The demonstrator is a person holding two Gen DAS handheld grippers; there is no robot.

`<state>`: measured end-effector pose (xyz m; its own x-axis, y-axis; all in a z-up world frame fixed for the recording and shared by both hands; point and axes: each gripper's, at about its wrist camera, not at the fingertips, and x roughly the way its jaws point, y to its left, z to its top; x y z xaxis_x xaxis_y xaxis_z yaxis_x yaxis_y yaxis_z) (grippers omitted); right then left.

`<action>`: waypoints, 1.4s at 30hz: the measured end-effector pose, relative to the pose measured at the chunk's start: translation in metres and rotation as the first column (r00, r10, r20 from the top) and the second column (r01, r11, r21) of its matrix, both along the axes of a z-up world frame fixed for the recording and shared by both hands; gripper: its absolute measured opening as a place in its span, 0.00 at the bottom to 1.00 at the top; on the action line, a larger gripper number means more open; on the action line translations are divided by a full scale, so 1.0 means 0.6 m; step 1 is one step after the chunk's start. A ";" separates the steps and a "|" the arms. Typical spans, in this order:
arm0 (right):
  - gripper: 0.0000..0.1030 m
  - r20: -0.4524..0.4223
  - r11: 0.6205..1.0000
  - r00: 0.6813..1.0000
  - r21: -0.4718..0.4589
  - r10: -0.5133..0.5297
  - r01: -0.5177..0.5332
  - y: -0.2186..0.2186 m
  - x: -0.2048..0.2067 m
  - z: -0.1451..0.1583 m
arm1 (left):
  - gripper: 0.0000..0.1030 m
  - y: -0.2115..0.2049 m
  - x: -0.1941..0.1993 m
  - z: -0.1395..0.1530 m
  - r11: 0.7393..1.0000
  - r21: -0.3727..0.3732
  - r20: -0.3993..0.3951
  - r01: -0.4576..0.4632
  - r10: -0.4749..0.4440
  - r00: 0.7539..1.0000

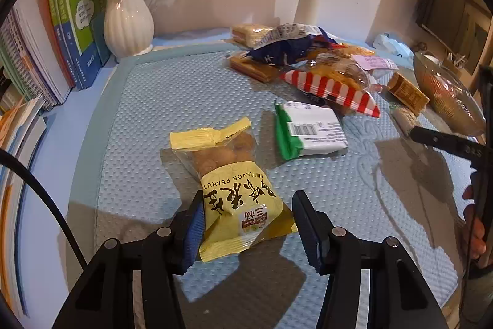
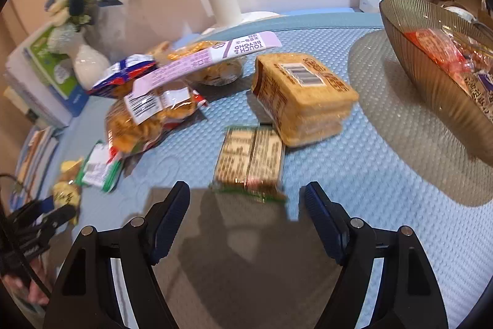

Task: Organize snacks
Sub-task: 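Lift the yellow peanut bag with left gripper while right grasps cracker pack, then hold the peanut bag in left gripper while right lifts cracker pack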

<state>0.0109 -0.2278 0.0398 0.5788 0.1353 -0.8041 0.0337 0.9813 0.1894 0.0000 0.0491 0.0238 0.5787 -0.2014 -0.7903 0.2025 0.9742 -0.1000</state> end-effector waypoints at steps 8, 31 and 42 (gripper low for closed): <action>0.77 0.000 0.995 0.997 -0.069 -0.075 0.075 0.023 0.033 -0.009 | 0.59 -0.002 0.004 -0.017 0.999 -0.031 -0.013 0.014 -0.015 1.000; 0.47 0.053 0.947 0.964 -0.209 0.261 -0.245 0.071 -0.157 -0.008 | 0.57 -0.052 -0.028 -0.015 0.989 0.087 0.043 0.118 -0.122 0.992; 0.65 0.063 0.962 0.966 -0.127 0.252 -0.243 0.049 -0.204 -0.004 | 0.58 -0.049 -0.027 -0.013 0.990 0.053 0.030 0.133 -0.134 0.990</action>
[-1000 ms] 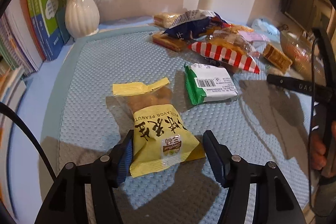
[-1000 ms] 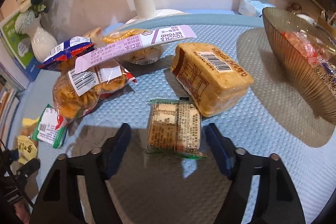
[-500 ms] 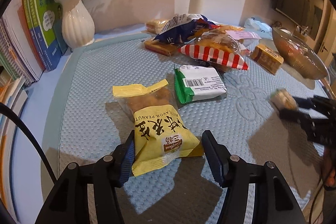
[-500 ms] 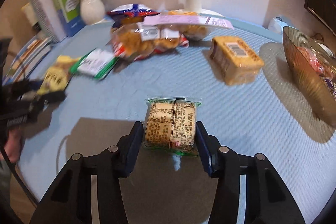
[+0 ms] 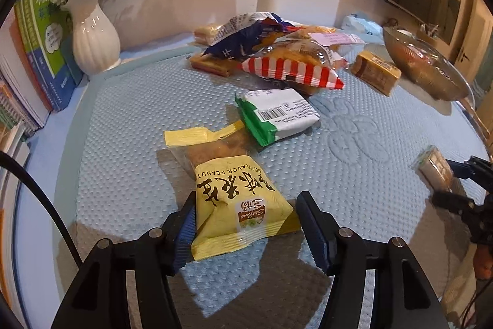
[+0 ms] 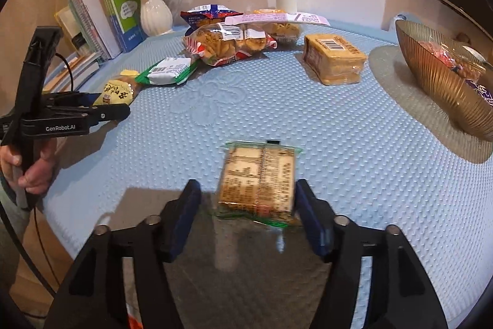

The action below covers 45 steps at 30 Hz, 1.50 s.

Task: Organize snacks
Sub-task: 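Hold the peanut bag in left gripper while right lifts cracker pack, then carry both packs over the glass bowl and open both grippers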

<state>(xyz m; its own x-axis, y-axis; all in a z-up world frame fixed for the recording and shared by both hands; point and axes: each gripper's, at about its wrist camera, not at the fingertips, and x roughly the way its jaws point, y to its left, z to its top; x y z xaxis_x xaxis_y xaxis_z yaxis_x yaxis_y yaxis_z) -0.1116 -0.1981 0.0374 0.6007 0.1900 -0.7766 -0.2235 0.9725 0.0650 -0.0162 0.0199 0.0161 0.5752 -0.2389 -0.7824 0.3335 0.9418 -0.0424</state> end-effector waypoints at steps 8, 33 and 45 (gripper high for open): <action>0.48 0.007 0.981 0.986 -0.102 -0.164 0.164 0.028 0.003 0.001 | 0.58 0.001 0.009 -0.001 0.999 0.013 -0.025 -0.036 0.036 0.999; 0.46 0.301 0.886 0.834 0.173 -0.463 0.429 -0.251 -0.002 0.201 | 0.56 -0.298 0.018 0.223 0.951 0.023 0.259 0.307 -0.303 0.917; 0.47 0.225 0.738 0.713 0.349 -0.664 0.577 -0.422 0.050 0.234 | 0.56 -0.544 0.095 0.237 0.881 -0.003 0.256 0.474 -0.457 0.852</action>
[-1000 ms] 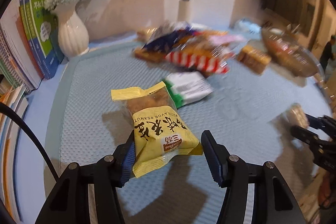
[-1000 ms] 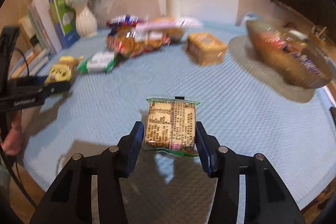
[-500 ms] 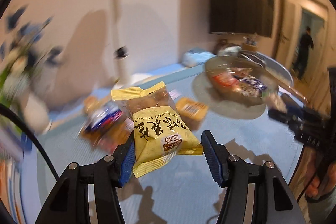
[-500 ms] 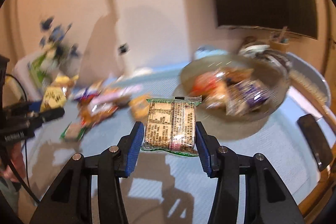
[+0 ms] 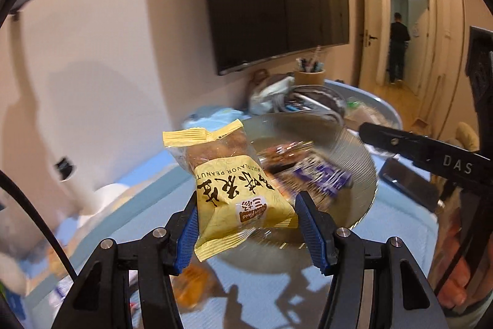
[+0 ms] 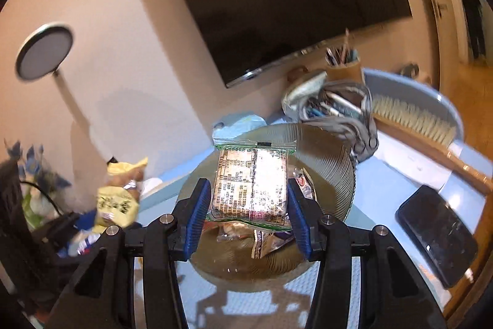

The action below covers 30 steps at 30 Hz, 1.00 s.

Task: Organize snacks
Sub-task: 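Carry both packs over the glass bowl and open both grippers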

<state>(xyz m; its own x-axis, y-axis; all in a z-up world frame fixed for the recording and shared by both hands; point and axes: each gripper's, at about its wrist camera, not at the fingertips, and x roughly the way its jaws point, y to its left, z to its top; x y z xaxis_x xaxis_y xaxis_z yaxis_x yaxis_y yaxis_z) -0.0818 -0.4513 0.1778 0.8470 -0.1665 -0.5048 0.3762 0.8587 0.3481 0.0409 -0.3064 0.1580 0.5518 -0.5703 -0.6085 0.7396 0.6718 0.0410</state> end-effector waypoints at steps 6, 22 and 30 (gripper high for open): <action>0.64 -0.052 0.994 0.998 0.110 0.020 -0.014 -0.030 0.032 -0.032 | 0.63 -0.052 0.023 -0.015 0.998 -0.029 -0.049 0.047 -0.049 0.998; 0.79 -0.040 0.985 0.991 0.122 0.130 -0.124 0.027 0.011 -0.027 | 0.76 0.171 -0.006 0.051 0.985 -0.075 0.014 -0.154 0.155 0.988; 0.79 -0.024 0.942 0.943 0.046 0.333 -0.332 0.179 0.014 0.001 | 0.76 0.412 -0.082 0.159 0.921 -0.104 0.093 -0.376 0.386 0.918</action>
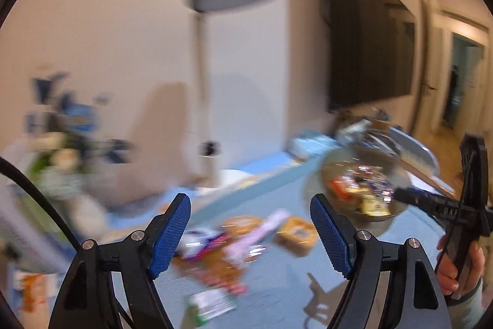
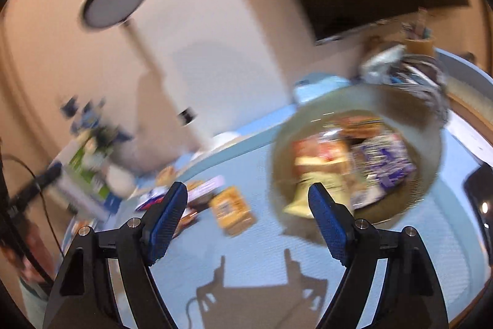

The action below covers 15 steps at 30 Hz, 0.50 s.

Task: Organize snacks
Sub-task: 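Carry both packs over the glass bowl and open both grippers, then grasp the green-white cracker pack with left while right grasps square cake pack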

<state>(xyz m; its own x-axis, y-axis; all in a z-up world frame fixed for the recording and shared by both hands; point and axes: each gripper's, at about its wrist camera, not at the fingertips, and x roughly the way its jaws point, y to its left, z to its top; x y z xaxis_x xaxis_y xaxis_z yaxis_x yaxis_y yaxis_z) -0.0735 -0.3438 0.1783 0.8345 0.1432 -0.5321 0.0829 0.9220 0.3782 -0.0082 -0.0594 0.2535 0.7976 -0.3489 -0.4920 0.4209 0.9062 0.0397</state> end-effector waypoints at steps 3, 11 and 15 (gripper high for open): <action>0.79 -0.018 0.996 0.996 -0.034 0.087 -0.087 0.067 0.013 -0.011 | 0.76 0.069 -0.026 0.025 0.993 0.046 0.035 -0.113 0.112 0.993; 0.79 -0.136 0.969 0.973 -0.134 0.189 -0.207 0.172 0.062 -0.097 | 0.80 0.160 -0.021 -0.087 0.991 0.005 -0.080 -0.136 0.136 0.988; 0.79 -0.201 0.964 0.965 -0.168 0.169 -0.204 0.167 0.079 -0.138 | 0.80 0.155 0.018 -0.207 0.991 -0.062 -0.240 -0.117 0.099 0.966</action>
<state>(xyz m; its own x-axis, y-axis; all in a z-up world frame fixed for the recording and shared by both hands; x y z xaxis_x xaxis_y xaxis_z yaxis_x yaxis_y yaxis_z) -0.0259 -0.2433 0.0954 0.6877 0.1716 -0.7055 -0.0456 0.9800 0.1938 0.0025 0.0337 0.1295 0.6971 -0.3105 -0.6463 0.3096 0.9434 -0.1192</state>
